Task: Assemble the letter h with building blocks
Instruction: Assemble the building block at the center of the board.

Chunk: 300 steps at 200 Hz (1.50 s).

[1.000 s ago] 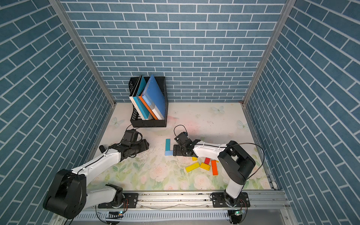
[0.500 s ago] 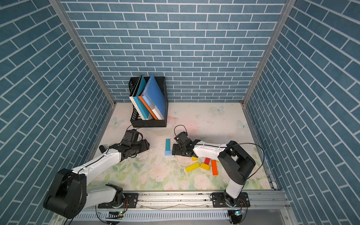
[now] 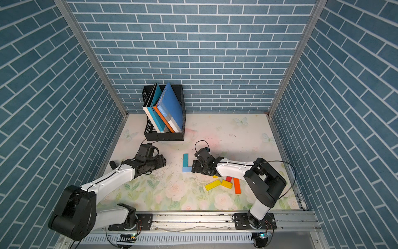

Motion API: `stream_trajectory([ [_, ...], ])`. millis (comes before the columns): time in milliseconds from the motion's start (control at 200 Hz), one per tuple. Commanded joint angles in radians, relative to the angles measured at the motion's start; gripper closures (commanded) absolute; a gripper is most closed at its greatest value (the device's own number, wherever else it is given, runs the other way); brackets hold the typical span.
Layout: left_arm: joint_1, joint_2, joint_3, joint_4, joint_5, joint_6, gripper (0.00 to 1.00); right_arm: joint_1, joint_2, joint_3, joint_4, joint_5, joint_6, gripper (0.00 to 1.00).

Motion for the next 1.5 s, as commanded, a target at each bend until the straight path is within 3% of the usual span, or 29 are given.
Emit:
stream_trajectory([
  [0,-0.006,0.01,-0.004,0.004,0.002,0.011,0.32,0.006,-0.029,-0.019,0.02,0.0,0.024,0.16],
  [290,-0.011,0.009,-0.003,0.001,0.003,0.012,0.32,-0.002,-0.001,0.047,-0.083,0.062,-0.028,0.13],
  [910,-0.022,0.015,0.0,0.003,0.004,0.013,0.33,0.017,0.012,0.027,0.004,-0.006,0.011,0.17],
  [1495,-0.026,0.025,0.006,-0.001,0.003,0.017,0.33,0.01,0.035,0.069,-0.047,0.039,-0.02,0.15],
])
